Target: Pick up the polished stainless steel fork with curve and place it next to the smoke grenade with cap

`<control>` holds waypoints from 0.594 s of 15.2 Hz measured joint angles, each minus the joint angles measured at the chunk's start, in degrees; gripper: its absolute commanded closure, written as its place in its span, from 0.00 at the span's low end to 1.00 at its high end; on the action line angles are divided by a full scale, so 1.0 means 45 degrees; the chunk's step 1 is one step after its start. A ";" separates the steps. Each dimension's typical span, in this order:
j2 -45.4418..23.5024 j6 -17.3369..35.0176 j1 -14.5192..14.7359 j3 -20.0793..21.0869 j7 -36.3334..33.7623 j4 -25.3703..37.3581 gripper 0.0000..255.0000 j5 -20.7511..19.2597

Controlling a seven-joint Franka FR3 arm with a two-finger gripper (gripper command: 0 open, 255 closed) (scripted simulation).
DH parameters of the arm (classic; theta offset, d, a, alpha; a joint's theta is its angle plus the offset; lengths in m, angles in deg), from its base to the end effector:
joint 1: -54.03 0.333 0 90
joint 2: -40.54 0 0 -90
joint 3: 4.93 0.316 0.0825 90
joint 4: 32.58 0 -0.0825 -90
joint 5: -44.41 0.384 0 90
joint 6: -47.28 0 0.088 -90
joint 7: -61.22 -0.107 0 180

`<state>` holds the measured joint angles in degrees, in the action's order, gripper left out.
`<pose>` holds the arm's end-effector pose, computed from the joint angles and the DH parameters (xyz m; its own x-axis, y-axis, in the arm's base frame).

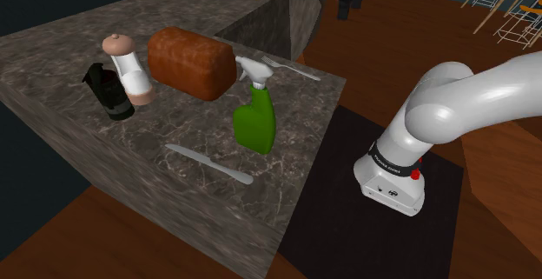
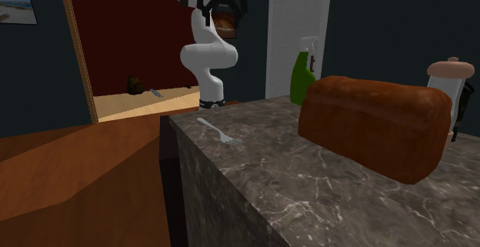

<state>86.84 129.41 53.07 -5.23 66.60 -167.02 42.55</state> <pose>0.2858 -0.0106 0.5903 0.9918 0.0695 -0.1069 0.0719 -0.9972 0.0187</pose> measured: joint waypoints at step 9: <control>-0.1646 0.3541 -0.0220 -0.0488 0.0124 -0.1394 0.00 -0.0149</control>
<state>79.44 145.35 52.08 -7.42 67.15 -173.30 41.88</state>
